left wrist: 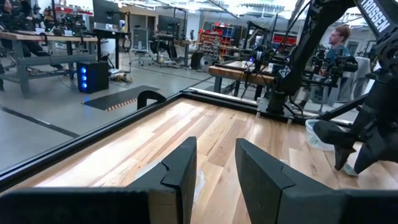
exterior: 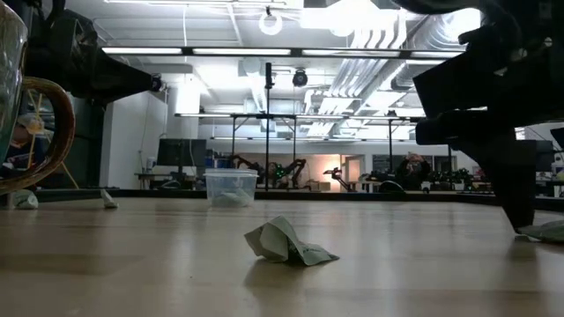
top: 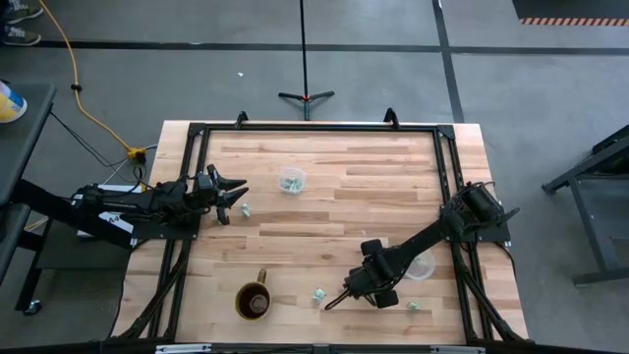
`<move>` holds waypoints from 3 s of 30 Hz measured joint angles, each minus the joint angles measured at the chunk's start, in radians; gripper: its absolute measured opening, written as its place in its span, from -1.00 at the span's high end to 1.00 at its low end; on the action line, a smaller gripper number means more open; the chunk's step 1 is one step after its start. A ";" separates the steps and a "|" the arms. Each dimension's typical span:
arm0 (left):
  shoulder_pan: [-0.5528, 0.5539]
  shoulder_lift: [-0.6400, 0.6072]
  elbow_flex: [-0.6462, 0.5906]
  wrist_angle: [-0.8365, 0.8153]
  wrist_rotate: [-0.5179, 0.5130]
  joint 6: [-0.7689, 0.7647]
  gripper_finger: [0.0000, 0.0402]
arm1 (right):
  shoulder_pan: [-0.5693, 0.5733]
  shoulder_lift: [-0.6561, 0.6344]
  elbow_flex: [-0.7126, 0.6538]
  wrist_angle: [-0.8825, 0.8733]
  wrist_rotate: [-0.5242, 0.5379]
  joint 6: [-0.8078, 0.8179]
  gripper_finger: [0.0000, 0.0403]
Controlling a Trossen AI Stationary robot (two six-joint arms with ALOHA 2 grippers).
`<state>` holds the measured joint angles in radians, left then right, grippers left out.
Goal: Pick and place items into bin
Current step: Put the white stevia packet into the bottom transparent bin
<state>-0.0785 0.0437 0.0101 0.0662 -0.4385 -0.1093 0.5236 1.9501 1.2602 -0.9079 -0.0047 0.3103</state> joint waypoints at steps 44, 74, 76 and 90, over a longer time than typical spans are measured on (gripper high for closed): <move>0.000 0.000 0.000 0.000 0.001 0.000 0.27 | 0.055 -0.252 0.001 -0.434 -0.029 0.397 0.94; 0.000 0.000 0.000 0.000 0.001 0.000 0.27 | 0.152 -0.240 0.001 0.033 0.104 0.435 0.08; 0.000 0.000 0.000 0.000 0.001 -0.001 0.27 | 0.187 -0.229 0.001 -0.014 0.075 0.523 0.01; 0.000 0.000 0.000 0.000 0.000 -0.001 0.27 | 0.352 -0.132 0.000 -0.062 -0.073 0.766 -0.05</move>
<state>-0.0788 0.0435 0.0101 0.0664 -0.4381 -0.1102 0.8758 1.8176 1.2602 -0.9699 -0.0782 1.0760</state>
